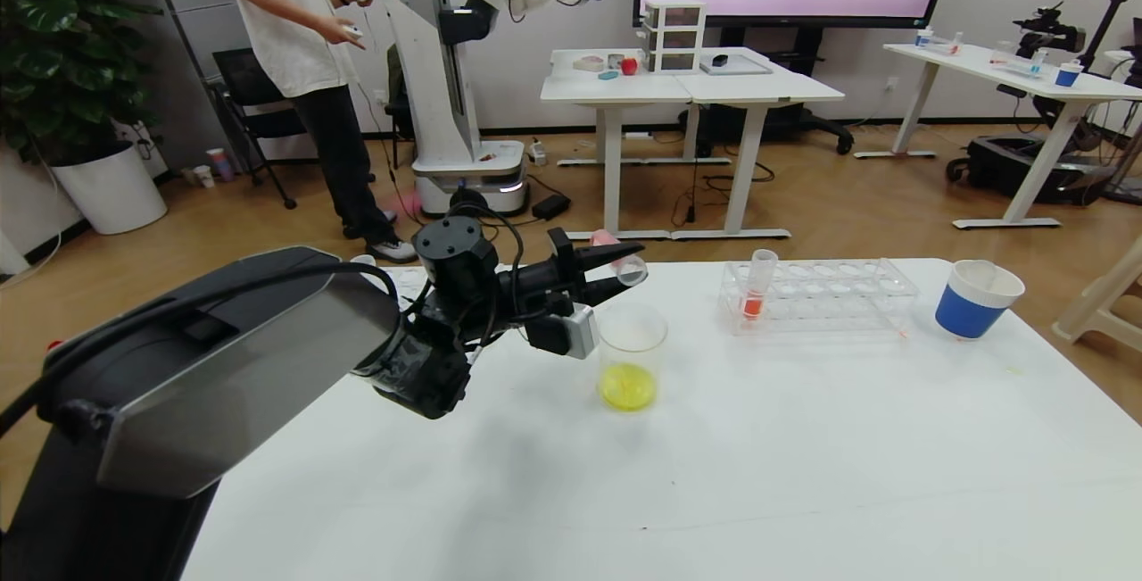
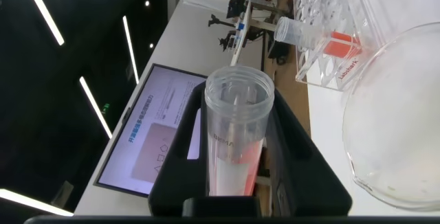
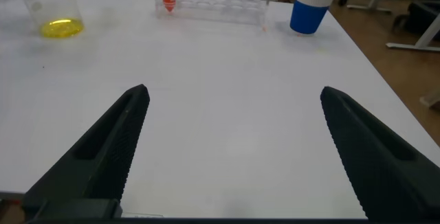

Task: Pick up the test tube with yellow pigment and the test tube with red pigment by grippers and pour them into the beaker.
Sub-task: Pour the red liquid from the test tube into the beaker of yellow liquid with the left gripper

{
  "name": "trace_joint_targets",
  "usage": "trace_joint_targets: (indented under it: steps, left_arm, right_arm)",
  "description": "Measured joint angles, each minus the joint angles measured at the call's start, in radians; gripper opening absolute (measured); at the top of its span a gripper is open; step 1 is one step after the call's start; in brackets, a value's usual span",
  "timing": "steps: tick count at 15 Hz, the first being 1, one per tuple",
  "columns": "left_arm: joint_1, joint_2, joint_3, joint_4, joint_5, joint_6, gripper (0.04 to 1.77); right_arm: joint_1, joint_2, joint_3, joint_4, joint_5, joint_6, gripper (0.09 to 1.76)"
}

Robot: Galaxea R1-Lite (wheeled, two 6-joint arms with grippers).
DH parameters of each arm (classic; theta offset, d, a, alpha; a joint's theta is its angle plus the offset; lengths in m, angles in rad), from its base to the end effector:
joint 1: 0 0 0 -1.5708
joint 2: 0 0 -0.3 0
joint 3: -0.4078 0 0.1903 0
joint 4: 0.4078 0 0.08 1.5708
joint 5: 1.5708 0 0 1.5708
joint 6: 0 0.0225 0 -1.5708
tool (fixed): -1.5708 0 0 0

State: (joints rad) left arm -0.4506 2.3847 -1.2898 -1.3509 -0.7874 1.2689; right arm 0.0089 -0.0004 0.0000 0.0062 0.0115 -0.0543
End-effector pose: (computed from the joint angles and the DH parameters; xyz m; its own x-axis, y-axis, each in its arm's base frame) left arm 0.4053 -0.2138 0.1096 0.3060 -0.9351 0.1787 0.0572 0.2054 0.9770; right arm -0.0228 0.0001 0.0748 0.9998 0.0204 -0.0058 -0.0207 0.9983 -0.0542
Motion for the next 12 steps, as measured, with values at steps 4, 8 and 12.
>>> trace_joint_targets:
  steps: [4, 8, 12]
  left_arm:
    - [0.01, 0.009, 0.0, -0.002, 0.0, 0.056, 0.5]
    - [0.026, 0.016, -0.022, -0.001, 0.0, 0.117, 0.5]
    - [0.019, 0.027, -0.028, -0.002, 0.0, 0.171, 0.5]
  right_arm:
    - [0.0, 0.0, 0.0, 0.0, 0.0, 0.0, 1.74]
    - [0.0, 0.0, 0.0, 0.0, 0.0, 0.0, 1.74]
    - [0.0, 0.0, 0.0, 0.0, 0.0, 0.0, 1.74]
